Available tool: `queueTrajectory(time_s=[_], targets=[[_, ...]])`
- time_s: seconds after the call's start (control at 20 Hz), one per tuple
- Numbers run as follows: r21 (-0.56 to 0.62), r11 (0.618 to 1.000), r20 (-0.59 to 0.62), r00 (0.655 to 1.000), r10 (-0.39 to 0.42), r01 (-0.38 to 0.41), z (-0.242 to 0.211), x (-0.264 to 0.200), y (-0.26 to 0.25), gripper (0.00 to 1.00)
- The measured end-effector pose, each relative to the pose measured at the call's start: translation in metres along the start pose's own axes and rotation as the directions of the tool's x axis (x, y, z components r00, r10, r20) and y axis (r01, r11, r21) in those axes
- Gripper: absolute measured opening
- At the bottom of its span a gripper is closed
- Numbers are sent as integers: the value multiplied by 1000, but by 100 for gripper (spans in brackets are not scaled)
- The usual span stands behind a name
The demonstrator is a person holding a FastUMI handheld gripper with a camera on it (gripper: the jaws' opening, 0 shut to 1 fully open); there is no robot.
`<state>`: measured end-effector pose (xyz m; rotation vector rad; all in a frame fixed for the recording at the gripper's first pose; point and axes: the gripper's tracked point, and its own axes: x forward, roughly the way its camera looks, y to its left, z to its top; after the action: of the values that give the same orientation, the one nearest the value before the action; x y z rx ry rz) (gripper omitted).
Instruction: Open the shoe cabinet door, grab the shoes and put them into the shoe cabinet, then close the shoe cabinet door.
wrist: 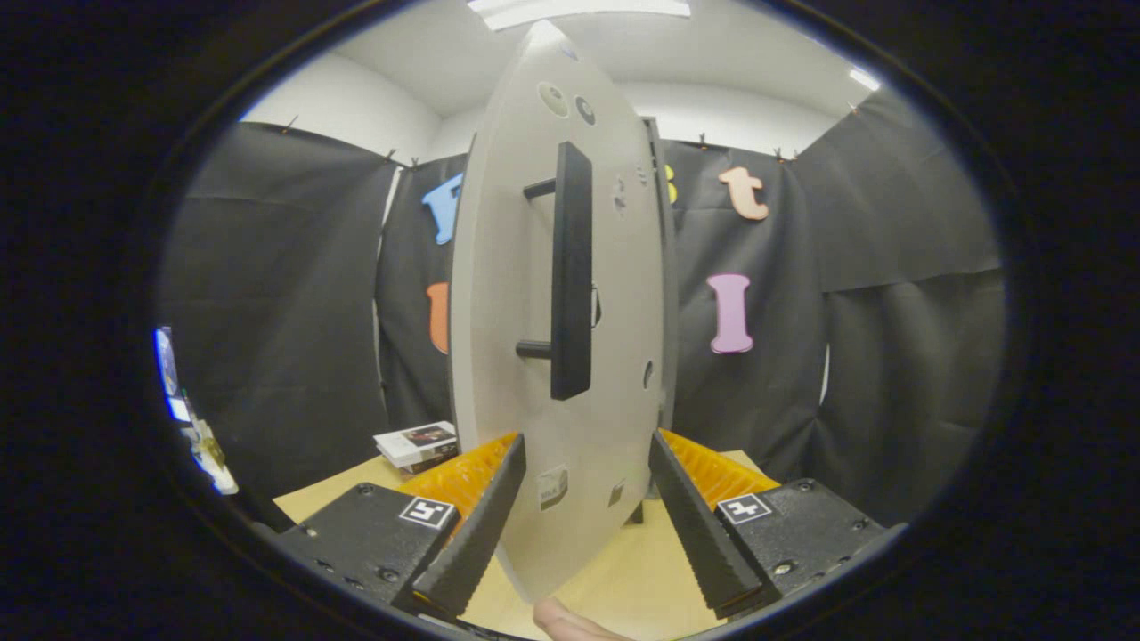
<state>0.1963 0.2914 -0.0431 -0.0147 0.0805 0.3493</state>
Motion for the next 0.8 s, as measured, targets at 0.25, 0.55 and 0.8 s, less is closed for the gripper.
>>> queueTrajectory(time_s=[0.25,0.55,0.8], targets=[[45,998,-4,999,34,-34,-8,-4,17,94],[-9,1000,46,999,28,-27,3,-16,30,96],[-50,998,1,1000,24,-24,-9,0,47,96]])
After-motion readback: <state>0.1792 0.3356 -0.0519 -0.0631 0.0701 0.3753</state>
